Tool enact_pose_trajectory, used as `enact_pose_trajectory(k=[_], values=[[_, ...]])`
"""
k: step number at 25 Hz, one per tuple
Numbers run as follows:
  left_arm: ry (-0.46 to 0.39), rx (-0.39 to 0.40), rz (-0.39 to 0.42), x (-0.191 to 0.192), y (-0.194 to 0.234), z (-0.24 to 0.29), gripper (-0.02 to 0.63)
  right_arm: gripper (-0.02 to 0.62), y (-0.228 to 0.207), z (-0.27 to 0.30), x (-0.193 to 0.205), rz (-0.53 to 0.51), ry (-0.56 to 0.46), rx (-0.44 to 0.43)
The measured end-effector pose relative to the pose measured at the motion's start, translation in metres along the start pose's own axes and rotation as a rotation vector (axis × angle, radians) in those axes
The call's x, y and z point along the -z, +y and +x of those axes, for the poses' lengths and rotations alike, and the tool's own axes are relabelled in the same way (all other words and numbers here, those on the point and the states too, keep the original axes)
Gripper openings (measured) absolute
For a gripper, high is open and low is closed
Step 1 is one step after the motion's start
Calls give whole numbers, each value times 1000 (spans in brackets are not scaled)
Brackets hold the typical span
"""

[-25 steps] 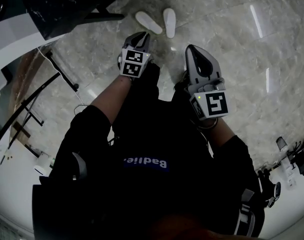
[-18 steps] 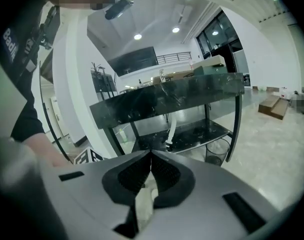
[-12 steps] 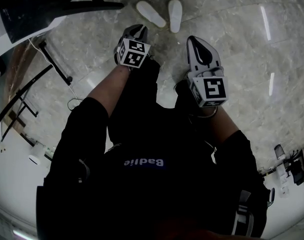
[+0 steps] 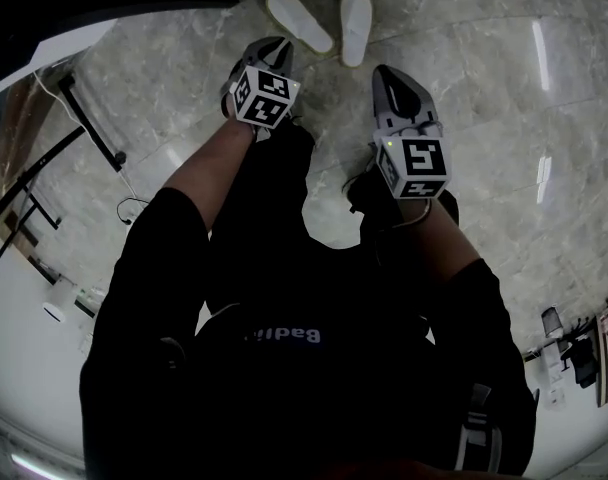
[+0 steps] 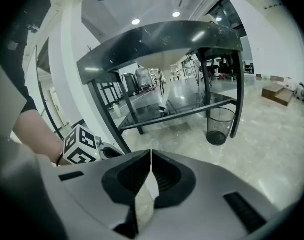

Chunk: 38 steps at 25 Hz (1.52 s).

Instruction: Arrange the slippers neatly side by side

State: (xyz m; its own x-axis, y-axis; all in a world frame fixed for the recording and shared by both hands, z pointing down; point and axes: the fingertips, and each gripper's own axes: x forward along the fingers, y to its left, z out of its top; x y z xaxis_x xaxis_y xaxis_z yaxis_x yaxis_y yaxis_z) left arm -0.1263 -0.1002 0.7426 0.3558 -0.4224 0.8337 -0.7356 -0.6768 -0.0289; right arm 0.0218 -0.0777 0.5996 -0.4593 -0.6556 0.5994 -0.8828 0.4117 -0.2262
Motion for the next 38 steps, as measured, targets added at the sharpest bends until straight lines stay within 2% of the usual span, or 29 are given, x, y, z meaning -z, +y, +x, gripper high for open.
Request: enact_pose_trajectory(k=[5,12,17,20,25,27,31,35,38], values=[[22,11,33,35,2,51,37,0,-19,50,65,9,49,0],[49,17,79,67,26,107,37,0,-37,103,131,5,74,-8],[145,88,223,107,10,150,54,0,-48,144,178,-46,125,-10],[189,80,311,125,12,173,54,0,-59,172,211,-65,178,-9],[216,61,388,141,26,202,55,0,-71,214,253,-78,237,-26],[215,61,362,144,29,208,55,0,-71,224,265,-100,244,-29],[188,43,209,142,33,219,55,0,-78,239,296,-171,277,-7],[157,4,113,133,36,232,55,0,-88,250,343,-209,338,-1],[171,11,94,135,32,239,54,0,-87,254,367,-241,373,-13]])
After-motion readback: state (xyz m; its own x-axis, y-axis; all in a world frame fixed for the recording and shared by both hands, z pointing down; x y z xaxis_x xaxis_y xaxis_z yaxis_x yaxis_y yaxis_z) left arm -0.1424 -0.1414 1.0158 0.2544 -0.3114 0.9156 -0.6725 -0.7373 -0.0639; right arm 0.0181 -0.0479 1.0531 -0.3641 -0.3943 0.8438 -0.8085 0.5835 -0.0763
